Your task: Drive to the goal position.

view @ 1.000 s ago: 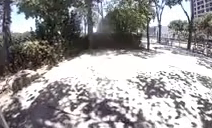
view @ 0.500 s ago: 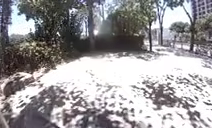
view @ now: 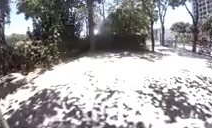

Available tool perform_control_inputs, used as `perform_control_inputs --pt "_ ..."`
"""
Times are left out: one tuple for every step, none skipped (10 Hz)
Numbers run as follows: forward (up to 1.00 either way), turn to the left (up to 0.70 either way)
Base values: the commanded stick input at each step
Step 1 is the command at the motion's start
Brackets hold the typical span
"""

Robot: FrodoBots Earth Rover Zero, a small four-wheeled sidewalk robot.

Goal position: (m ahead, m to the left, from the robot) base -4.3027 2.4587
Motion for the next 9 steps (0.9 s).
perform_control_inputs --pt "0.45 0.00" --pt "0.45 0.00" --pt "0.45 0.00" --pt "0.45 0.00" --pt "0.45 0.00" --pt "0.45 0.00" --pt "0.45 0.00" --pt "0.45 0.00" --pt "0.45 0.00"
